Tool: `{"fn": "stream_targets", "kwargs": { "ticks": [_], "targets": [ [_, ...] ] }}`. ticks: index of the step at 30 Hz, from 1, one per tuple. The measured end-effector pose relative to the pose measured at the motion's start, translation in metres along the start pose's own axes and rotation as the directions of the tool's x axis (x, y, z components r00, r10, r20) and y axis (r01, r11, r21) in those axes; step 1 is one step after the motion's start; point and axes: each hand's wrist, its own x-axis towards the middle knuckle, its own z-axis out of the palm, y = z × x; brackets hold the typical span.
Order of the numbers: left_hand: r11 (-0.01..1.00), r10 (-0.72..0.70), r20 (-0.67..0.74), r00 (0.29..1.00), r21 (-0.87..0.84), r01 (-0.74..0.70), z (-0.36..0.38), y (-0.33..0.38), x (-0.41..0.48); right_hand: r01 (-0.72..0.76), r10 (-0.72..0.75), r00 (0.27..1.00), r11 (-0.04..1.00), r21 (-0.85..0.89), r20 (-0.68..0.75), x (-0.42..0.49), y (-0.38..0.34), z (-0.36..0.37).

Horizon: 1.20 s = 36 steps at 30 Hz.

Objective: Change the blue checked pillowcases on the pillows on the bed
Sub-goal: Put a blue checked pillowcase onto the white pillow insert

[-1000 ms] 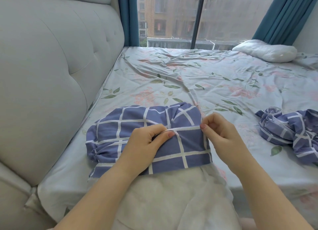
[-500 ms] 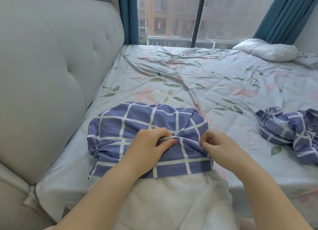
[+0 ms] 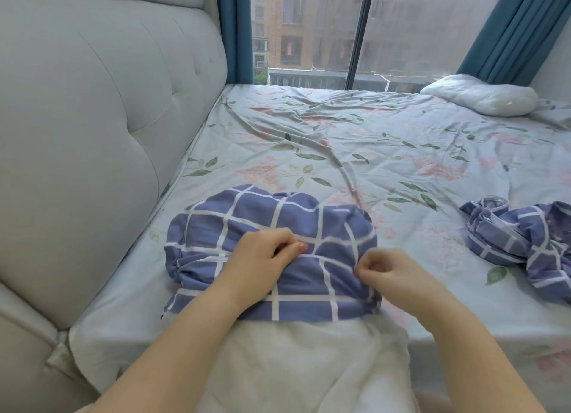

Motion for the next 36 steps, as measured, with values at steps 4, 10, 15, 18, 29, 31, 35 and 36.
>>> {"fn": "stream_targets", "kwargs": {
  "ticks": [4,10,15,18,29,31,35,36],
  "targets": [
    [0.983,-0.16,-0.352,0.922,0.028,0.181,-0.028,-0.007,-0.009,-0.048,0.164,0.93,0.942,0.333,-0.33,0.003,0.007,-0.004],
    [0.48,-0.869,-0.026,0.494,-0.28,0.831,-0.065,-0.051,-0.027,-0.369,0.364,0.929,0.914,0.167,0.057,-0.006,0.003,0.007],
    [0.587,-0.724,0.027,0.689,-0.499,0.637,-0.044,-0.052,-0.029,-0.152,0.24,0.963,0.854,0.497,-0.118,0.006,-0.006,0.027],
    [0.777,-0.556,-0.363,0.748,-0.547,0.312,-0.049,-0.026,-0.007,0.205,0.074,0.895,0.809,0.551,-0.441,0.016,-0.03,0.022],
    [0.672,-0.739,-0.177,0.65,-0.266,0.691,-0.048,-0.086,0.03,-0.066,0.046,0.951,0.996,-0.056,-0.305,0.1,0.012,0.033],
    [0.663,-0.742,-0.179,0.647,-0.342,0.666,-0.058,-0.087,0.03,0.067,-0.103,0.895,0.993,-0.097,-0.433,0.087,0.001,0.024],
    [0.649,-0.744,-0.166,0.647,-0.407,0.642,-0.055,-0.096,0.026,0.372,-0.345,0.818,0.928,-0.034,-0.461,0.041,-0.042,0.026],
    [0.649,-0.744,-0.166,0.647,-0.408,0.642,-0.051,-0.097,0.026,0.403,-0.377,0.823,0.915,-0.03,-0.424,0.033,-0.051,0.031]
  ]
}}
